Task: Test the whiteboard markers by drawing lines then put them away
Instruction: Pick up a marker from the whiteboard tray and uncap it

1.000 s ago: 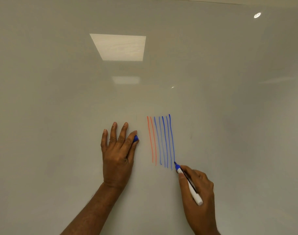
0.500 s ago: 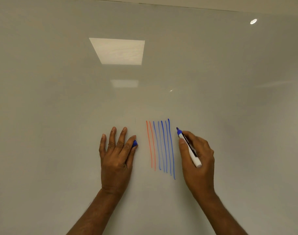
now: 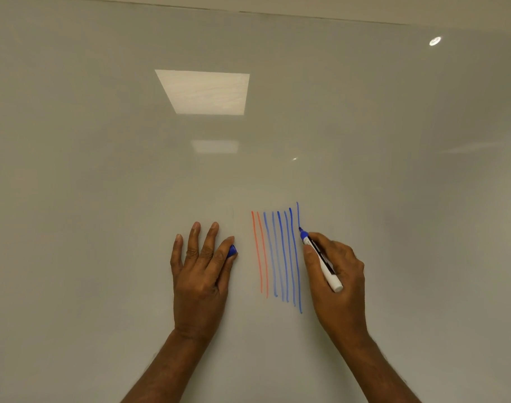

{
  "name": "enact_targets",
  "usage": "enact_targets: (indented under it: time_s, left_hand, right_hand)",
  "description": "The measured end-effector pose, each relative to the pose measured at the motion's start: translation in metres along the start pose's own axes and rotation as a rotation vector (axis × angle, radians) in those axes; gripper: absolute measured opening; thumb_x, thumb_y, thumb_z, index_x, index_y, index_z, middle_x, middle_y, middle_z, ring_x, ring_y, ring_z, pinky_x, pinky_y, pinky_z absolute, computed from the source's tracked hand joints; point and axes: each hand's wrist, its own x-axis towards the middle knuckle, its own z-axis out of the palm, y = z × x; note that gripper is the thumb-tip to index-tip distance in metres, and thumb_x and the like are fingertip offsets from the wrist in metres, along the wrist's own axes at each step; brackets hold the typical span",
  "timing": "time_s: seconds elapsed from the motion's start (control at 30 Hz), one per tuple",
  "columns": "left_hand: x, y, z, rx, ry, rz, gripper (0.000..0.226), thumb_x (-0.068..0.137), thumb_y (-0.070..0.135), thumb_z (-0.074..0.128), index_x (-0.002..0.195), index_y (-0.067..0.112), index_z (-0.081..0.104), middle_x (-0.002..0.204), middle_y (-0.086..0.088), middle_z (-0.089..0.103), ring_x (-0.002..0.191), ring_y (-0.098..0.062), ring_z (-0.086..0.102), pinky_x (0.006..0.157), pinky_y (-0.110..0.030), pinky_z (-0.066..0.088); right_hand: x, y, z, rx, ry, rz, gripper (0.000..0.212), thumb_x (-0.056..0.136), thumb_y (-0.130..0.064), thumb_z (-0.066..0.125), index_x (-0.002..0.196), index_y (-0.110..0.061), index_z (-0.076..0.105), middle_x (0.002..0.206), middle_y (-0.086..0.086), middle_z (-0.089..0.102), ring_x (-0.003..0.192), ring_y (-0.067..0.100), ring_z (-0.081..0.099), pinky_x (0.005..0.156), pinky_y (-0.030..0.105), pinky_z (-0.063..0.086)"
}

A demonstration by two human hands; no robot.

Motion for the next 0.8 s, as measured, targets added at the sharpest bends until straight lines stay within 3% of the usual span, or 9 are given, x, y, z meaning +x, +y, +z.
enact_targets:
  time_s: [0.13, 0.2, 0.33, 0.5, 0.6, 0.7, 0.8]
  left_hand:
    - [0.001, 0.001, 0.000, 0.004, -0.003, -0.002, 0.034, 0.099, 0.024, 0.064, 0.129, 0.010, 0.069, 0.144, -0.013, 0.058, 0.145, -0.034, 0.044, 0.119, -0.060, 0.029]
    - [0.001, 0.001, 0.000, 0.004, -0.005, -0.004, 0.034, 0.099, 0.024, 0.065, 0.130, 0.010, 0.069, 0.144, -0.013, 0.058, 0.145, -0.035, 0.044, 0.119, -0.061, 0.029]
    - [0.000, 0.001, 0.000, 0.006, -0.007, -0.002, 0.035, 0.098, 0.023, 0.066, 0.130, 0.010, 0.068, 0.144, -0.013, 0.058, 0.145, -0.035, 0.044, 0.119, -0.061, 0.030]
    - [0.000, 0.000, 0.000, -0.003, -0.011, 0.000, 0.035, 0.100, 0.025, 0.063, 0.131, 0.010, 0.067, 0.144, -0.013, 0.057, 0.145, -0.035, 0.043, 0.119, -0.061, 0.029]
    - [0.001, 0.001, 0.000, -0.010, -0.004, 0.004, 0.034, 0.101, 0.026, 0.061, 0.130, 0.010, 0.068, 0.143, -0.013, 0.058, 0.145, -0.035, 0.044, 0.119, -0.061, 0.030]
    - [0.001, 0.001, -0.001, -0.049, -0.021, -0.018, 0.034, 0.101, 0.026, 0.061, 0.130, 0.010, 0.068, 0.144, -0.011, 0.058, 0.146, -0.033, 0.043, 0.120, -0.060, 0.028]
    - [0.002, 0.001, -0.011, -0.148, -0.088, -0.078, 0.036, 0.099, 0.024, 0.062, 0.131, 0.009, 0.067, 0.145, -0.009, 0.058, 0.149, -0.027, 0.039, 0.123, -0.057, 0.024]
  right_hand:
    - [-0.041, 0.006, -0.013, -0.027, -0.014, 0.043, 0.032, 0.095, -0.036, 0.056, 0.121, -0.024, 0.069, 0.104, -0.012, 0.065, 0.100, 0.014, 0.064, 0.087, 0.044, 0.052]
    - [-0.060, 0.011, -0.019, -0.053, -0.017, 0.051, 0.033, 0.093, -0.039, 0.056, 0.118, -0.025, 0.070, 0.102, -0.015, 0.063, 0.099, 0.008, 0.062, 0.089, 0.031, 0.049]
    - [-0.088, 0.025, -0.024, -0.059, -0.007, 0.082, 0.034, 0.088, -0.044, 0.062, 0.109, -0.019, 0.073, 0.091, 0.000, 0.067, 0.088, 0.000, 0.062, 0.077, 0.009, 0.047]
    - [-0.101, 0.024, -0.027, -0.024, -0.008, 0.157, 0.069, 0.086, -0.073, 0.050, 0.102, -0.010, 0.073, 0.079, 0.000, 0.064, 0.084, -0.018, 0.059, 0.073, -0.004, 0.041]
    - [-0.099, 0.022, -0.029, -0.020, 0.027, 0.222, 0.056, 0.081, -0.070, 0.057, 0.099, -0.019, 0.074, 0.081, -0.001, 0.068, 0.088, -0.016, 0.061, 0.074, 0.003, 0.048]
    - [-0.097, -0.003, -0.033, 0.084, 0.030, 0.344, 0.028, 0.080, -0.055, 0.066, 0.094, -0.031, 0.073, 0.083, -0.001, 0.073, 0.088, 0.008, 0.068, 0.075, 0.027, 0.054]
    - [-0.089, -0.040, -0.034, 0.264, -0.071, 0.412, 0.015, 0.086, -0.033, 0.070, 0.094, -0.021, 0.070, 0.075, 0.005, 0.072, 0.074, 0.017, 0.070, 0.069, 0.023, 0.055]
